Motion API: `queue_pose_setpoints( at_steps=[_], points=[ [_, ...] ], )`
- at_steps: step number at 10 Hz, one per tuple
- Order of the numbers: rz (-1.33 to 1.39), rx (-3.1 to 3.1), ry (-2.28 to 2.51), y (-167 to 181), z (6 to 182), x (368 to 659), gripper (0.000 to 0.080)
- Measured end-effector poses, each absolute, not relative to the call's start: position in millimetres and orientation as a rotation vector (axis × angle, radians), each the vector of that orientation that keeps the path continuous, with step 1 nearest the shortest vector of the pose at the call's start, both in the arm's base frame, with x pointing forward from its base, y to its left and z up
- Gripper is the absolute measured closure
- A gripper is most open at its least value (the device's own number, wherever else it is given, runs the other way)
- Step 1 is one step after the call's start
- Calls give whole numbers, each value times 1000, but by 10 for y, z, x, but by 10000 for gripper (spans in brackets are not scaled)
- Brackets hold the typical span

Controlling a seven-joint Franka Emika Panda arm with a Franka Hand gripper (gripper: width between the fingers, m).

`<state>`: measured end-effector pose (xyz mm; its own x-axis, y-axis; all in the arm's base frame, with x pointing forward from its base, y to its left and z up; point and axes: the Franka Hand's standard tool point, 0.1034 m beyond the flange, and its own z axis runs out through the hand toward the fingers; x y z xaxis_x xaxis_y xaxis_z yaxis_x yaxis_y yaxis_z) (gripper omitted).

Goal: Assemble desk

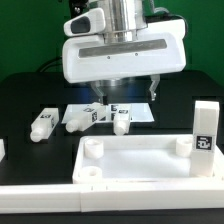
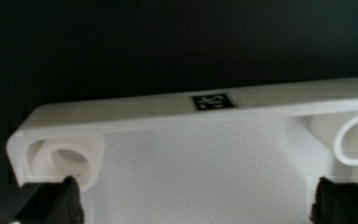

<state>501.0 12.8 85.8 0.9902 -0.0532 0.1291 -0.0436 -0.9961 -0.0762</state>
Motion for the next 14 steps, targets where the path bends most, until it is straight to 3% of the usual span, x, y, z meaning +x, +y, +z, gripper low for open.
queue_pose_setpoints(
  at_steps=[3, 6, 11, 14],
  points=[
    [-195, -3063, 59, 121, 851, 5008, 150],
    [124, -2991, 149, 37, 624, 4707, 150],
    [130, -2998, 170, 16, 568, 4679, 150],
    [293, -3011, 340, 186, 173, 4092, 150]
  ],
)
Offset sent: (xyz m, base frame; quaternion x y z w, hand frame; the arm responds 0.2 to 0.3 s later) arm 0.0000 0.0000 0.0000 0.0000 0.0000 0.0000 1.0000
